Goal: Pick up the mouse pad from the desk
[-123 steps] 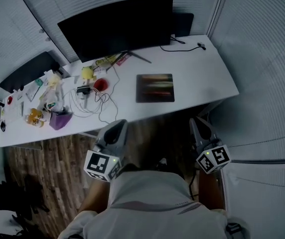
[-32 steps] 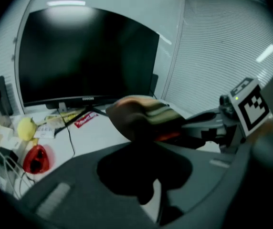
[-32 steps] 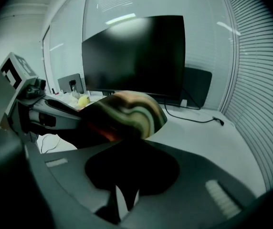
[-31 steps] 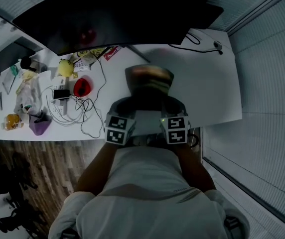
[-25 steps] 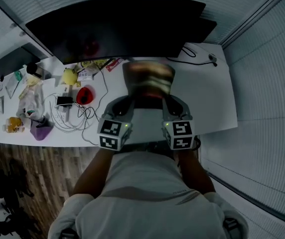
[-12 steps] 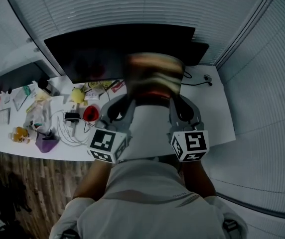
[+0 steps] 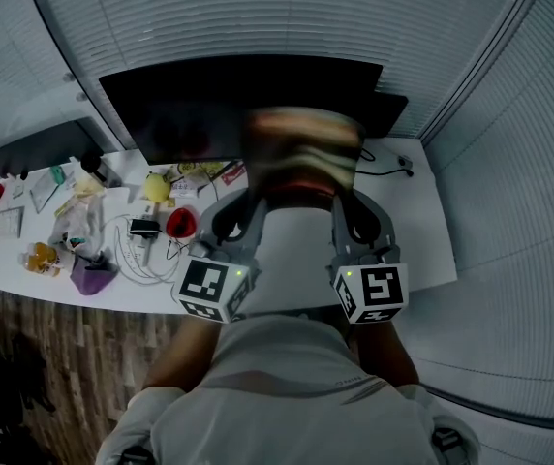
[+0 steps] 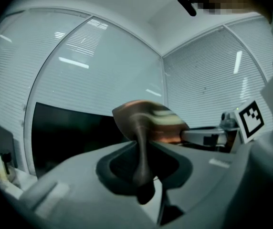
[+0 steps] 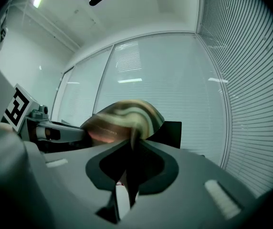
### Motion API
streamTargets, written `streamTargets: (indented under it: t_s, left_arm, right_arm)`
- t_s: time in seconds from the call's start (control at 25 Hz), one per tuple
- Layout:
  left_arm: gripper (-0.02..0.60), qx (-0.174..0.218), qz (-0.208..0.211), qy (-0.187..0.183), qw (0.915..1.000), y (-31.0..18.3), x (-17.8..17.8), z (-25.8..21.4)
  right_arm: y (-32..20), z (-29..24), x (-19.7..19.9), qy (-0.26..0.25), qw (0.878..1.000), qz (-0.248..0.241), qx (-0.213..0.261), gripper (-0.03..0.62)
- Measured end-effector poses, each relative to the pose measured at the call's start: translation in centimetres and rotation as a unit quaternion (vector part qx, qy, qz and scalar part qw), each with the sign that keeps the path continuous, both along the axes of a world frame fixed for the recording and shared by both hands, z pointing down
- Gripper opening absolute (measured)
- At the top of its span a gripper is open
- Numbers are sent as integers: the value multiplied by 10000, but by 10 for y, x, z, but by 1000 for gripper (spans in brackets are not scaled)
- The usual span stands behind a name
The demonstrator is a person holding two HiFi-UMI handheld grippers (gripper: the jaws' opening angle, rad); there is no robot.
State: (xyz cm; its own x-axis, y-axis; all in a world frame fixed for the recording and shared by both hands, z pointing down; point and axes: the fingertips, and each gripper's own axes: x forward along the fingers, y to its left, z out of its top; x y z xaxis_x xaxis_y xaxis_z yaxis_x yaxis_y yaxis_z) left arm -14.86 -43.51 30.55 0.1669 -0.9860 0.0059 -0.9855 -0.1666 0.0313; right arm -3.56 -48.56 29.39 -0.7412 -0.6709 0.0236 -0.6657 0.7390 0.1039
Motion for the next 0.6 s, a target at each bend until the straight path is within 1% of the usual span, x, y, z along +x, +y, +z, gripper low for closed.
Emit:
streamTargets:
  t_s: [0.24, 0.6]
  left_arm:
    - [68, -71, -65, 35, 9999, 6, -4, 5]
    - [64, -60, -100, 20, 9999, 8, -4, 6]
  right_arm:
    - [6, 6, -6, 27, 9999, -74, -78, 44]
    - [11, 10, -10, 51, 9998, -176, -115, 43]
